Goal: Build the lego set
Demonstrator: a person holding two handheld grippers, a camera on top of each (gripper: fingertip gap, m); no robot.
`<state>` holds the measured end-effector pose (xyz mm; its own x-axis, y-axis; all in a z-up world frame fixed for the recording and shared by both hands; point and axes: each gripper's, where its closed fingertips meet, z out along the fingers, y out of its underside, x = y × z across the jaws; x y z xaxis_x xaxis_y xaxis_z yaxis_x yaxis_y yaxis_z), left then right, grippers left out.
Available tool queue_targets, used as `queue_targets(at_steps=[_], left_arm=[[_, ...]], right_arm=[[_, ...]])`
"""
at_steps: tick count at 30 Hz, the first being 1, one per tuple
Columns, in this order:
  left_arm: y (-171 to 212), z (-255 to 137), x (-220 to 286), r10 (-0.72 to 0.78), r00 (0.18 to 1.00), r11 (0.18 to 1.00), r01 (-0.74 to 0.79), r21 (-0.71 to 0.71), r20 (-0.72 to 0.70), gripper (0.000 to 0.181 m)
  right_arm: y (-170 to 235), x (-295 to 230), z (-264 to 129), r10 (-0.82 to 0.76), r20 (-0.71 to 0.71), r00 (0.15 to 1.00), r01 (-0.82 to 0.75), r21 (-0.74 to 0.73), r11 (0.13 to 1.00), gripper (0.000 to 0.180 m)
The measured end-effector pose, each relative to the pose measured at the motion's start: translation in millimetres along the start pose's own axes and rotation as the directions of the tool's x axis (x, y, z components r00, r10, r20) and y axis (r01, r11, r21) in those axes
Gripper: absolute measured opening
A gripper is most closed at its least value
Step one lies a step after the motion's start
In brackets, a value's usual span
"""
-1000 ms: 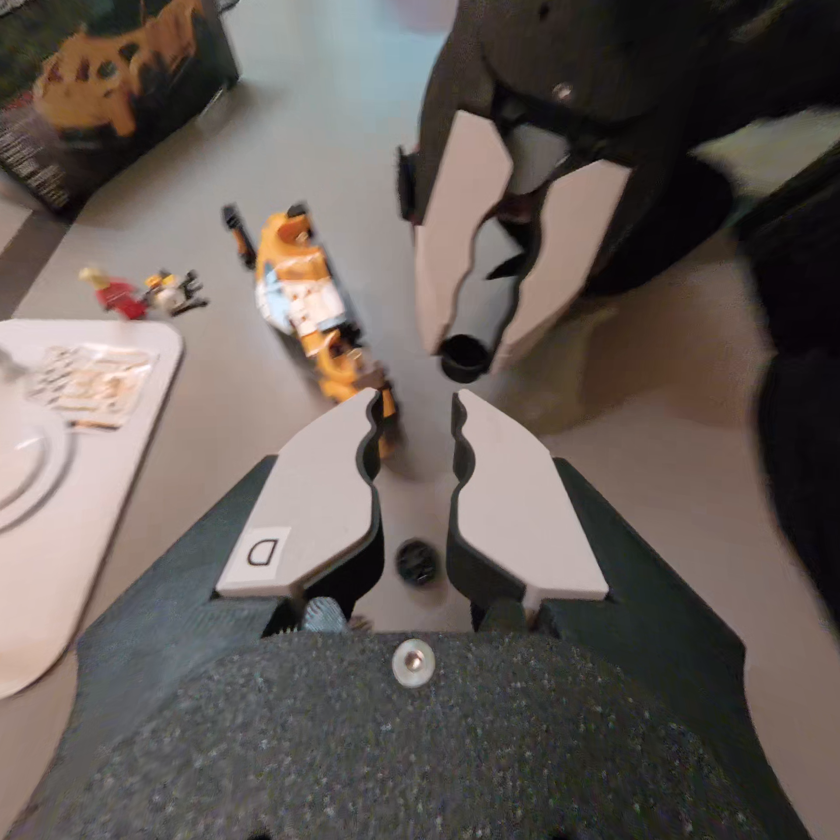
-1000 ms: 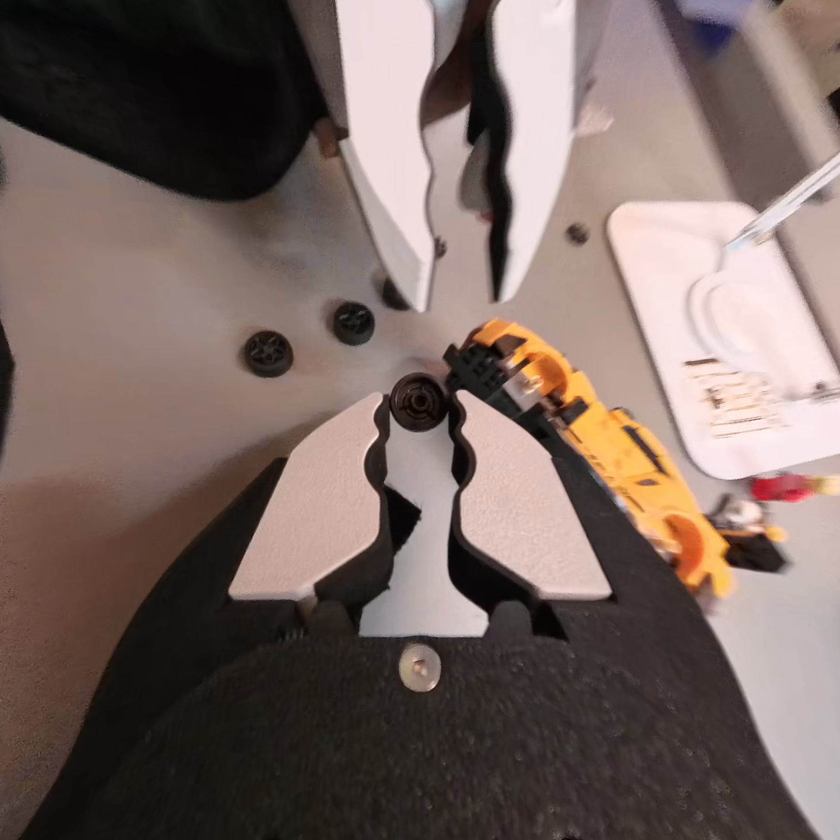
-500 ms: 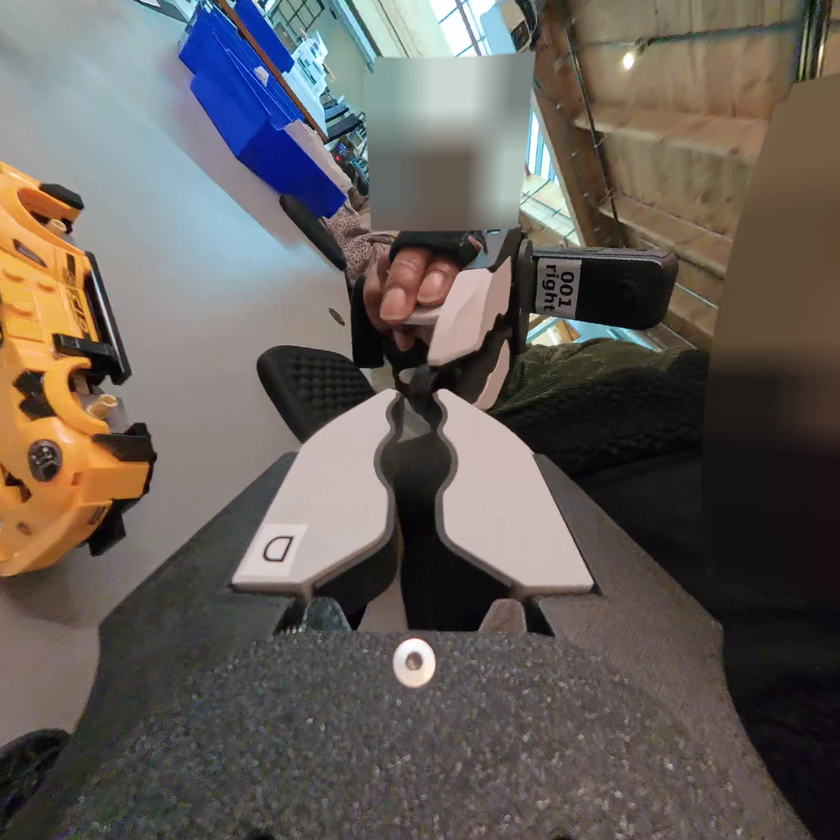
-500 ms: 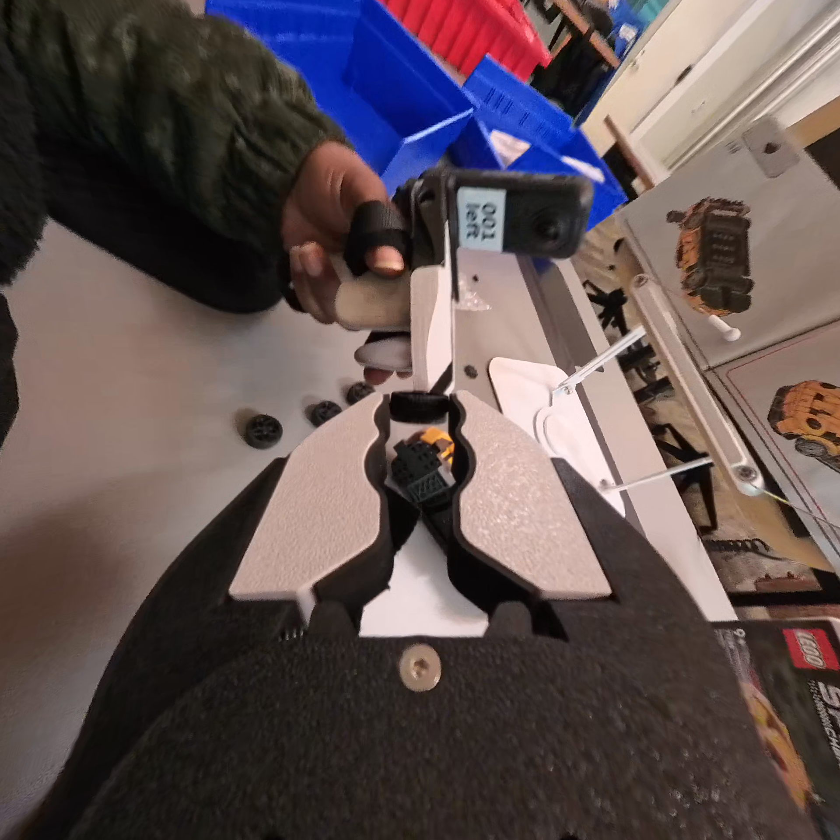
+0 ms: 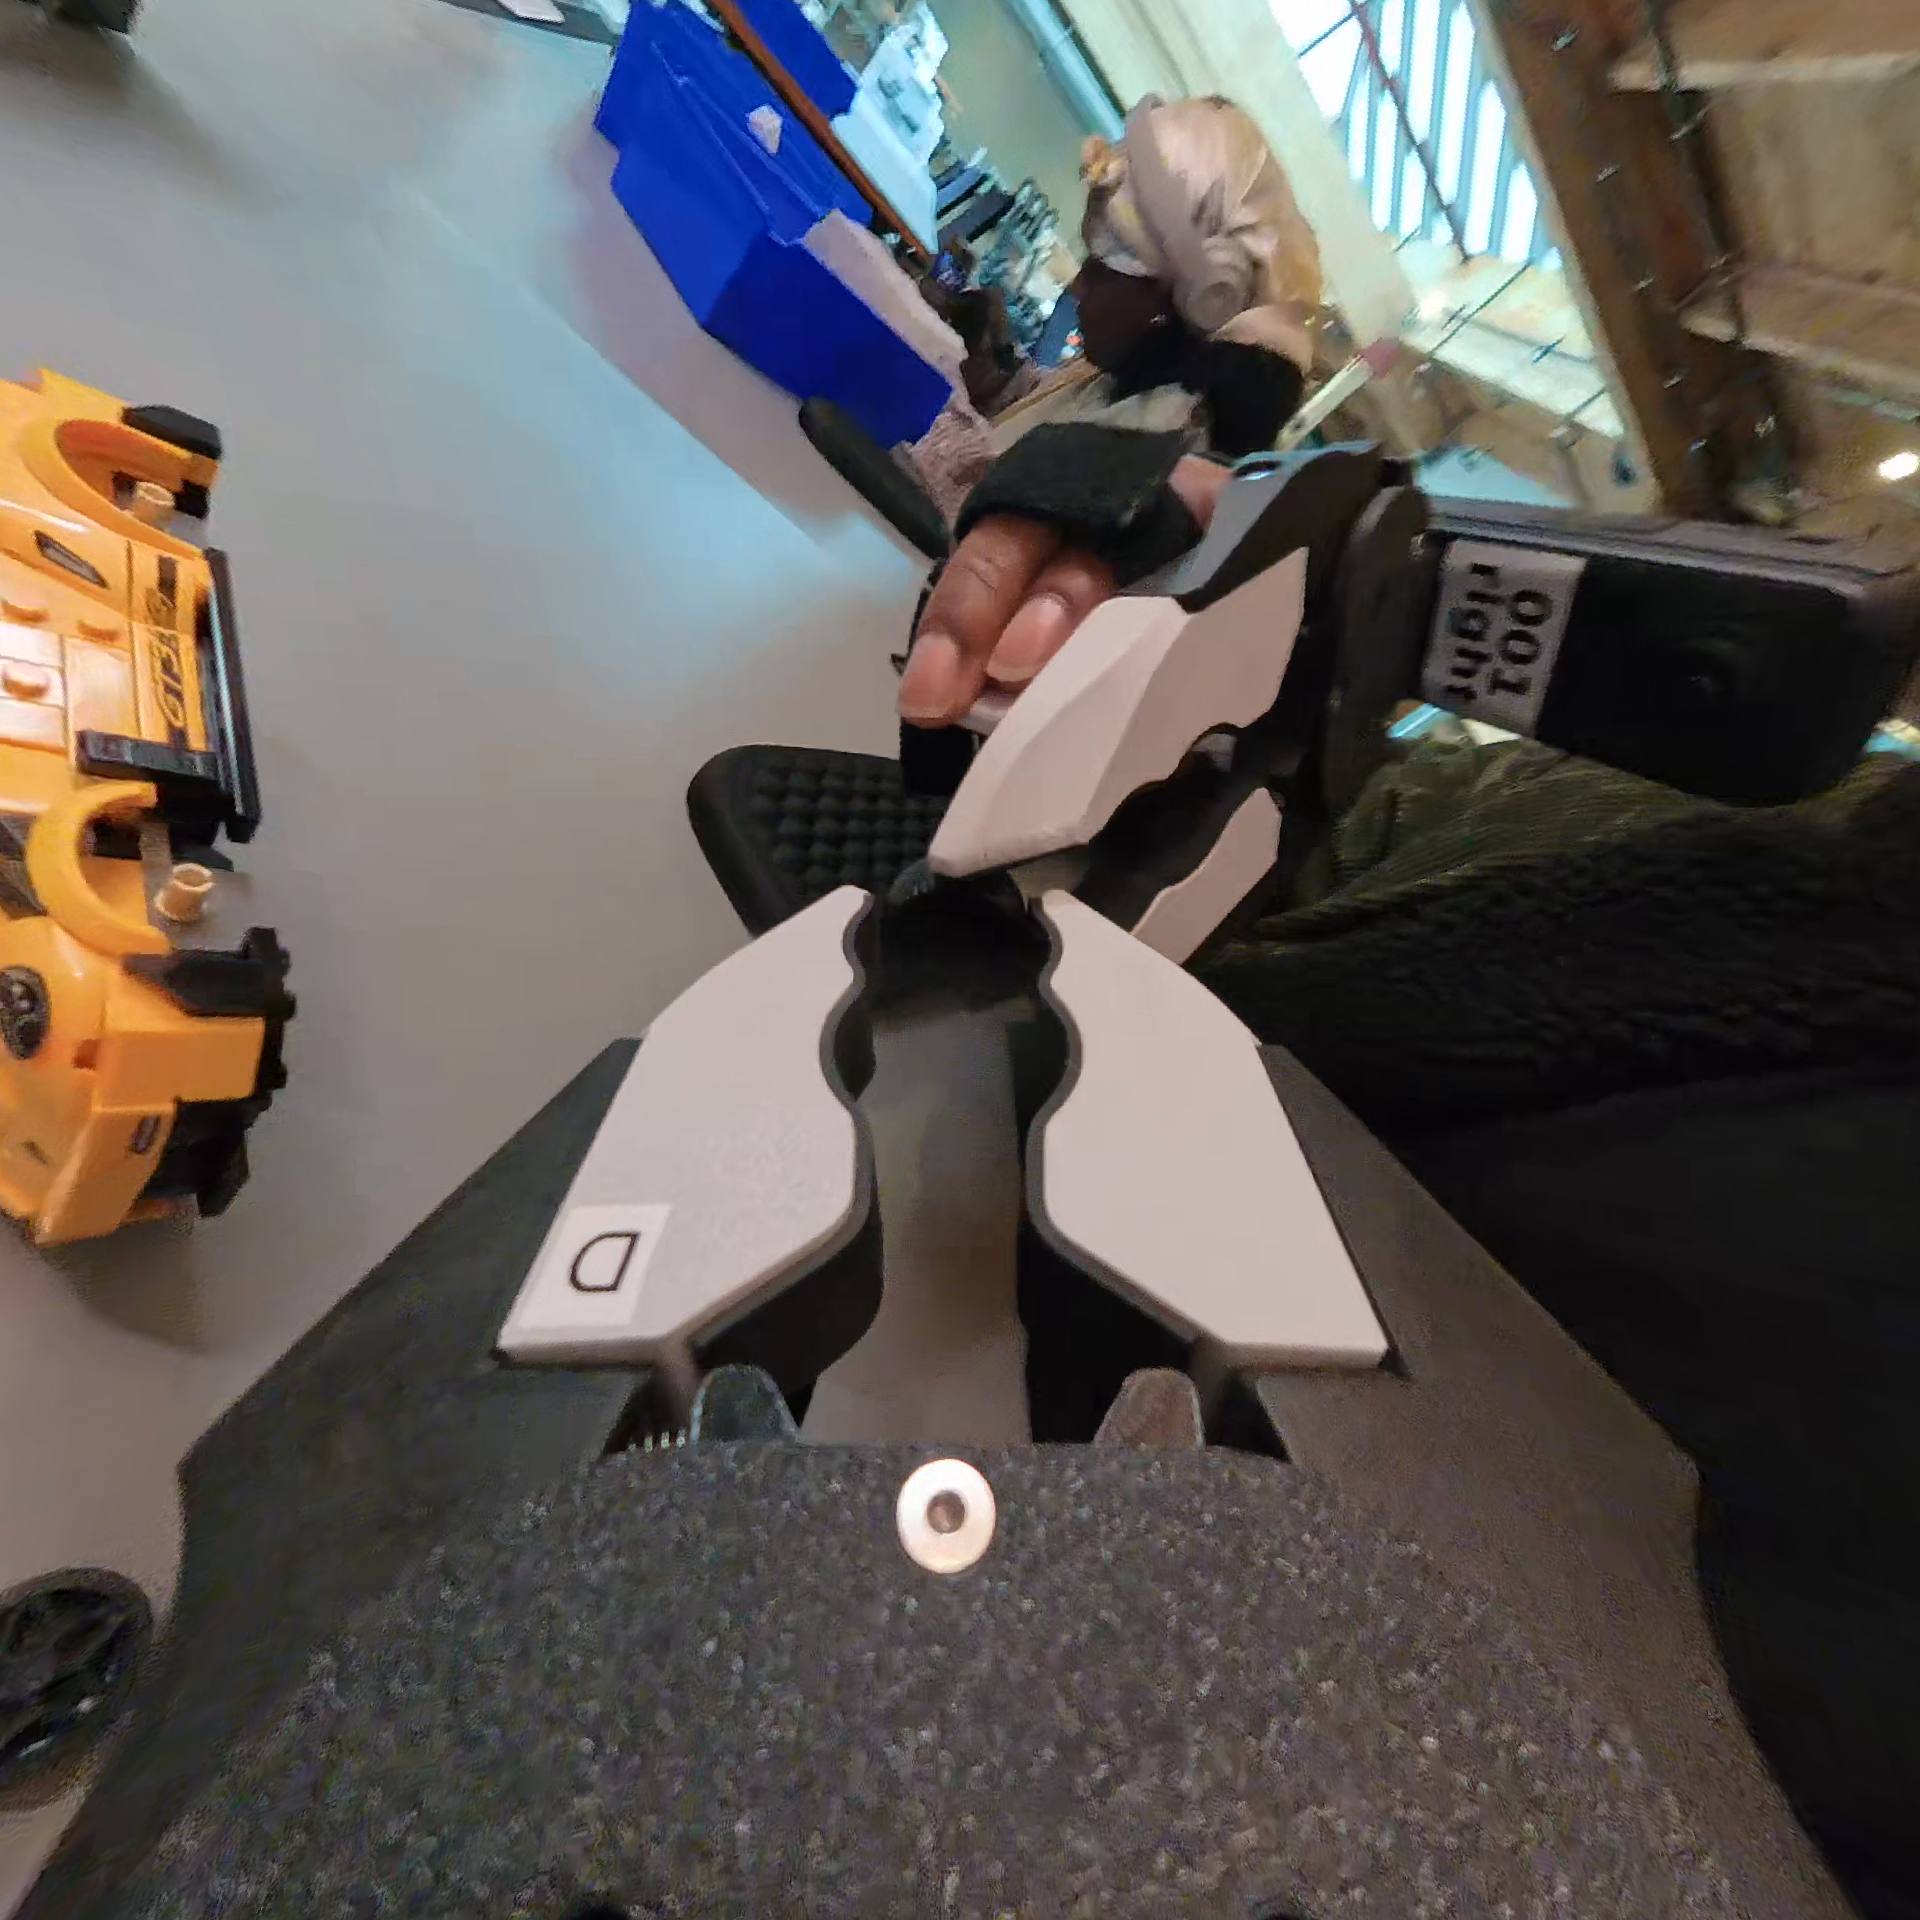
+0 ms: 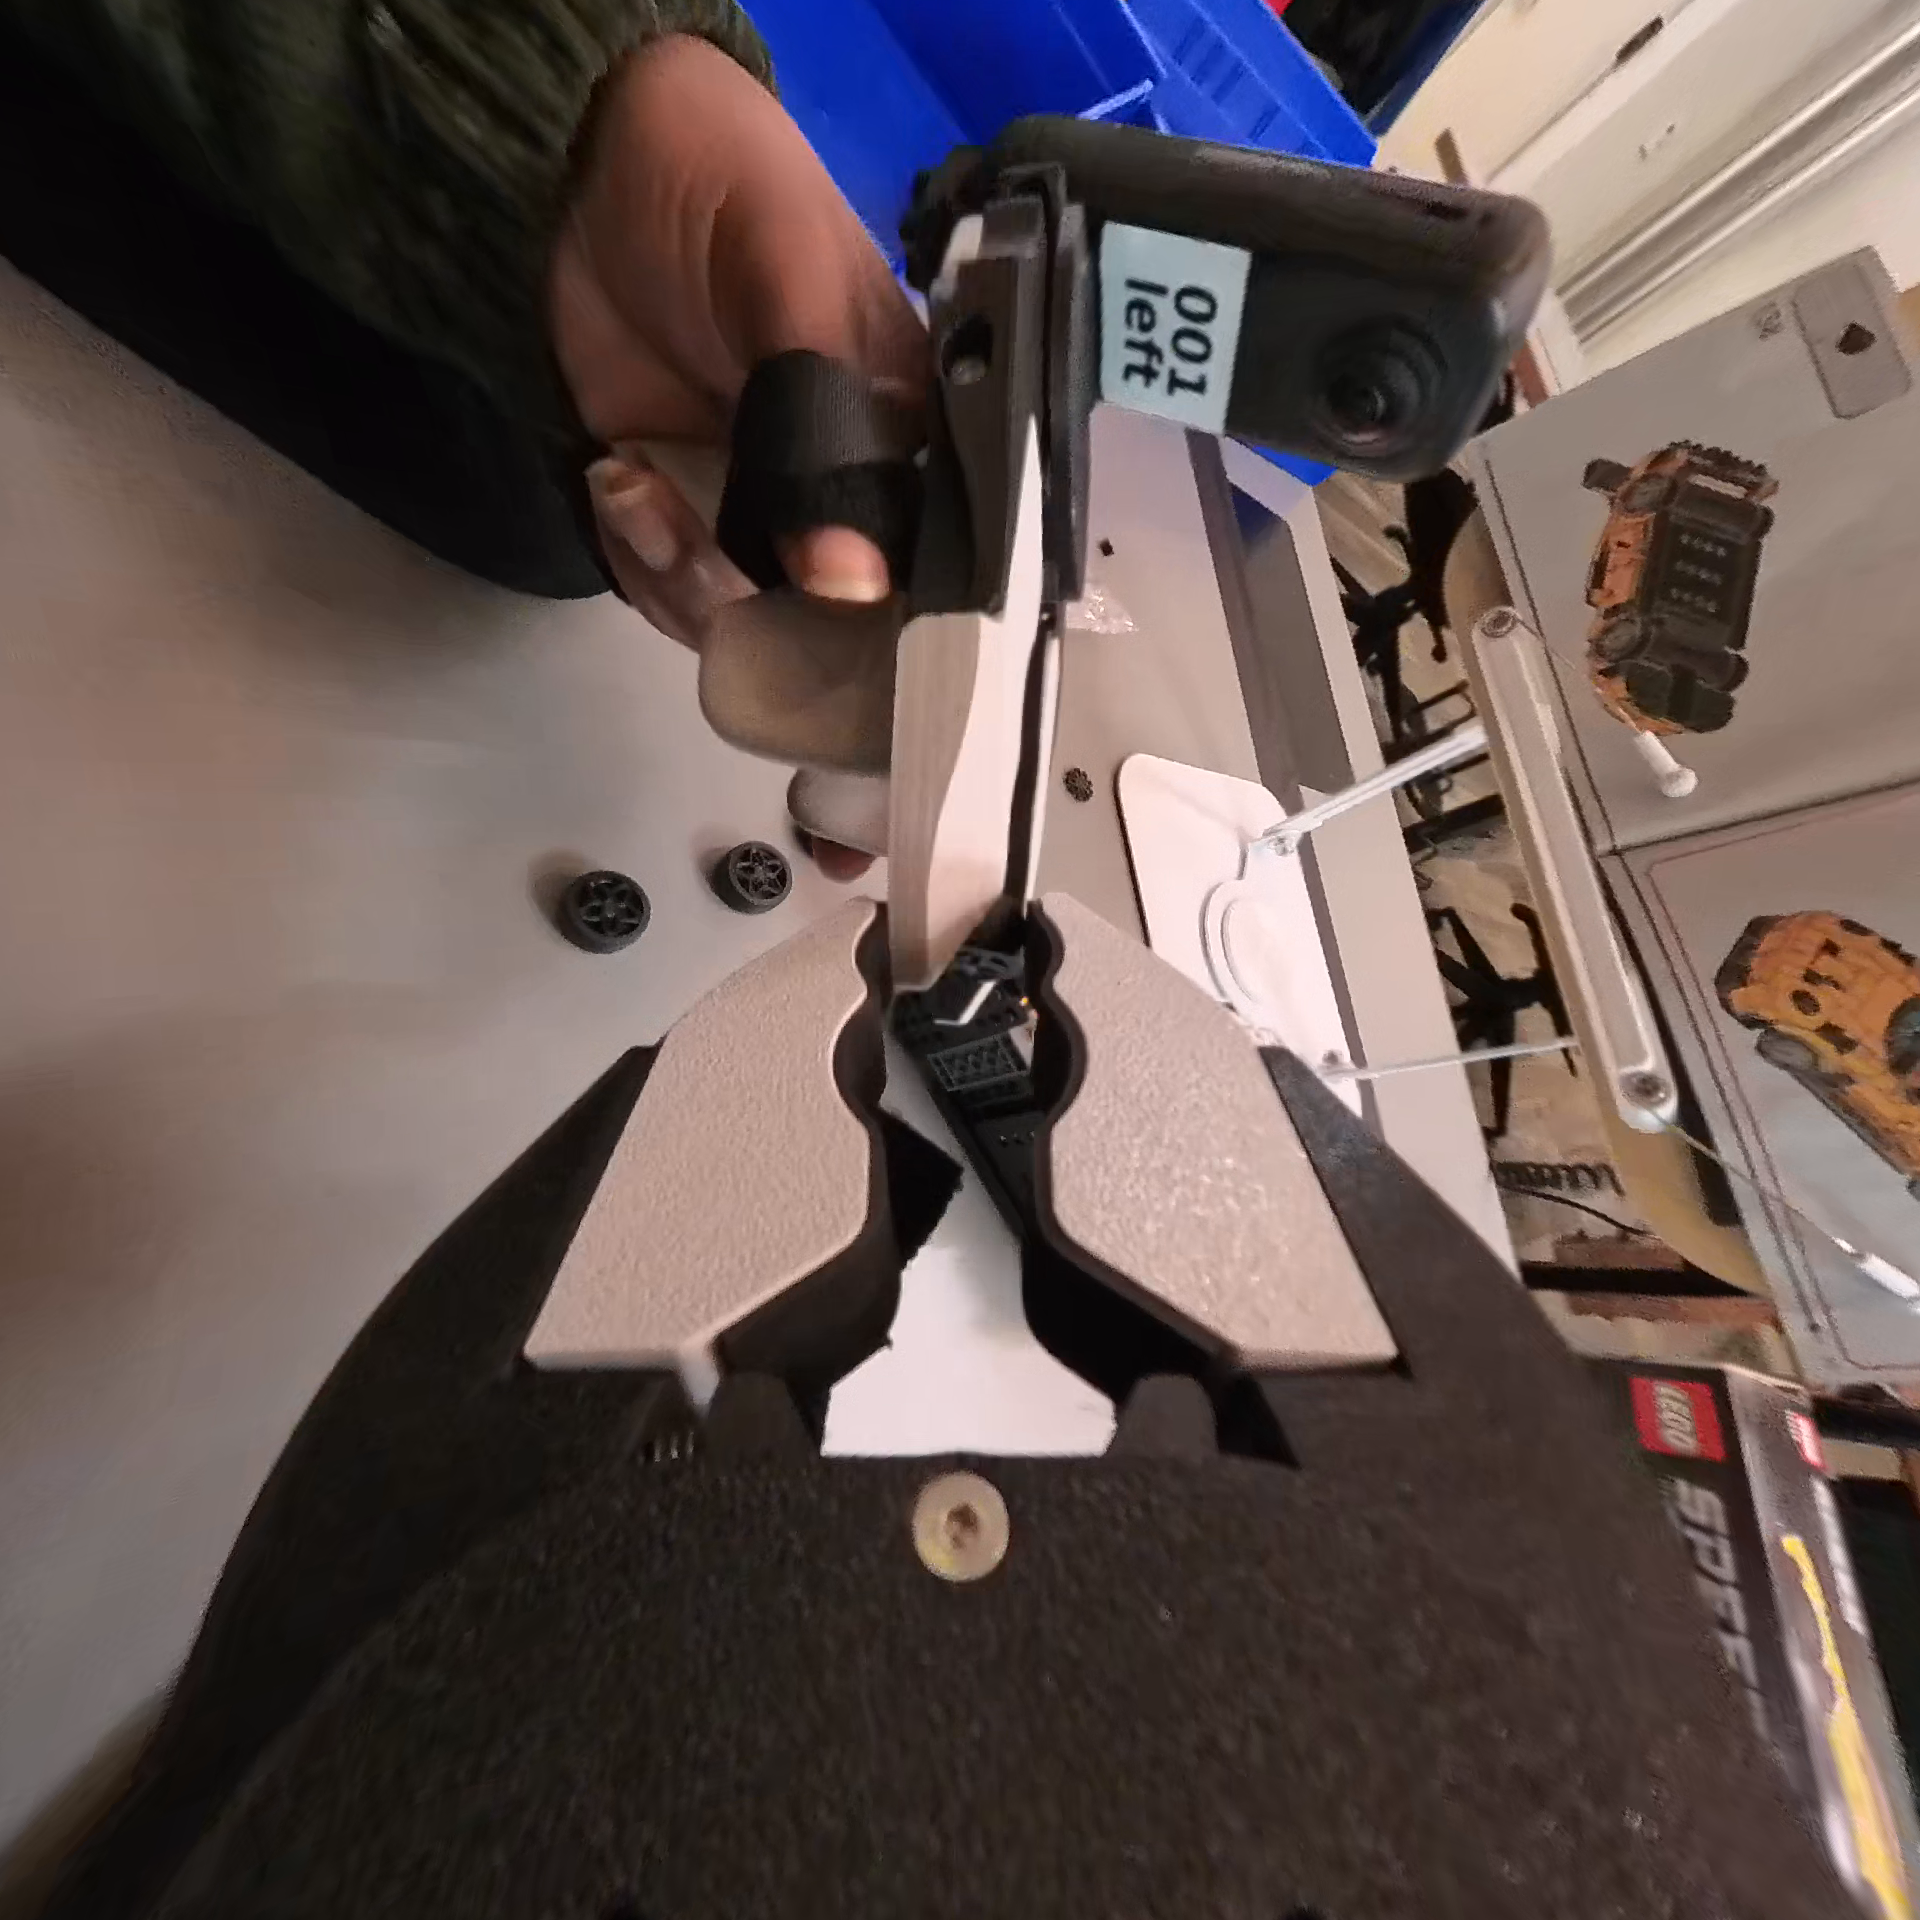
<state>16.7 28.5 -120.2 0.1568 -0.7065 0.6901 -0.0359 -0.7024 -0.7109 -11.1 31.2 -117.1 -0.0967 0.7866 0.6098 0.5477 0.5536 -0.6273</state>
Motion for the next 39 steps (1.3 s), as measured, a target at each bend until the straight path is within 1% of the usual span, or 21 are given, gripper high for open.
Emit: queue_targets(at_steps=[1, 2, 4, 5, 7, 8, 13, 16, 18, 20, 21, 22, 23, 24, 25, 26, 27, 30, 33, 38, 39], left_arm=[[-1, 0, 0, 0.019, 1.000, 1.000, -0.020, 0.009, 0.010, 0.025], [-4, -1, 4, 0.021, 1.000, 1.000, -0.021, 0.024, -0.021, 0.025], [-9, -6, 19, -0.023, 0.985, 0.997, 0.034, 0.064, -0.173, 0.026], [-13, -10, 29, -0.040, 0.961, 0.994, 0.067, 0.091, -0.273, 0.026], [-19, -20, 45, -0.096, 0.876, 0.978, 0.171, 0.118, -0.473, 0.026], [-20, -23, 49, -0.115, 0.834, 0.972, 0.207, 0.112, -0.540, 0.026], [-20, -22, 49, -0.126, 0.788, 0.965, 0.237, 0.108, -0.602, 0.026], [-20, -19, 42, -0.122, 0.826, 0.968, 0.220, 0.117, -0.550, 0.026], [-23, -20, 27, -0.072, 0.893, 0.978, 0.151, 0.146, -0.443, 0.030], [-29, -30, -4, 0.061, 0.981, 0.982, -0.026, 0.186, -0.183, 0.033], [-31, -35, -26, 0.148, 0.989, 0.976, -0.147, 0.159, 0.005, 0.035], [-30, -42, -51, 0.247, 0.948, 0.959, -0.268, 0.086, 0.201, 0.037], [-28, -48, -72, 0.335, 0.875, 0.935, -0.354, -0.009, 0.350, 0.043], [-24, -50, -87, 0.396, 0.811, 0.914, -0.395, -0.097, 0.430, 0.050], [-17, -47, -95, 0.426, 0.783, 0.903, -0.401, -0.155, 0.454, 0.057], [-10, -40, -101, 0.433, 0.776, 0.901, -0.390, -0.191, 0.458, 0.062], [-3, -35, -108, 0.443, 0.763, 0.896, -0.381, -0.227, 0.471, 0.064], [6, -27, -130, 0.525, 0.659, 0.851, -0.395, -0.346, 0.538, 0.065], [9, -23, -136, 0.541, 0.633, 0.841, -0.388, -0.377, 0.554, 0.055], [19, -22, -142, 0.538, 0.642, 0.840, -0.359, -0.406, 0.546, 0.036], [18, -22, -142, 0.543, 0.637, 0.837, -0.362, -0.410, 0.547, 0.035]], right_arm=[[-1, 1, 0, -0.009, -0.013, 1.000, 0.009, 0.004, 1.000, 0.024], [-6, 3, -2, 0.008, -0.019, 1.000, -0.007, 0.041, 0.999, 0.024], [-19, 7, -10, 0.084, -0.010, 0.996, -0.081, 0.153, 0.985, 0.024], [-24, 9, -14, 0.110, -0.011, 0.994, -0.105, 0.199, 0.974, 0.024], [-29, 13, -19, 0.131, -0.022, 0.991, -0.122, 0.253, 0.960, 0.028], [-32, 13, -20, 0.130, -0.023, 0.991, -0.119, 0.270, 0.955, 0.028], [-39, 12, -16, 0.059, -0.047, 0.997, -0.045, 0.260, 0.965, 0.024], [-31, 13, -13, 0.071, 0.002, 0.997, -0.070, 0.209, 0.975, 0.024], [-22, 20, -13, 0.091, 0.039, 0.995, -0.097, 0.159, 0.983, 0.024], [-1, 30, -10, 0.125, 0.111, 0.986, -0.131, 0.049, 0.990, 0.024], [11, 37, -6, 0.136, 0.136, 0.981, -0.136, -0.003, 0.991, 0.024], [22, 41, -1, 0.146, 0.181, 0.973, -0.138, -0.054, 0.989, 0.024], [33, 42, 7, 0.159, 0.235, 0.959, -0.136, -0.109, 0.985, 0.024], [41, 45, 16, 0.152, 0.267, 0.952, -0.116, -0.146, 0.982, 0.024], [49, 45, 26, 0.142, 0.308, 0.941, -0.089, -0.180, 0.980, 0.024], [56, 44, 34, 0.143, 0.358, 0.923, -0.071, -0.208, 0.976, 0.024], [59, 43, 42, 0.148, 0.404, 0.903, -0.062, -0.218, 0.974, 0.024], [72, 40, 57, 0.131, 0.495, 0.859, 0.013, -0.277, 0.961, 0.024], [79, 32, 63, 0.118, 0.557, 0.822, 0.066, -0.299, 0.952, 0.024], [84, 29, 69, 0.090, 0.570, 0.816, 0.110, -0.307, 0.945, 0.024], [85, 28, 70, 0.081, 0.573, 0.815, 0.123, -0.308, 0.944, 0.024]])
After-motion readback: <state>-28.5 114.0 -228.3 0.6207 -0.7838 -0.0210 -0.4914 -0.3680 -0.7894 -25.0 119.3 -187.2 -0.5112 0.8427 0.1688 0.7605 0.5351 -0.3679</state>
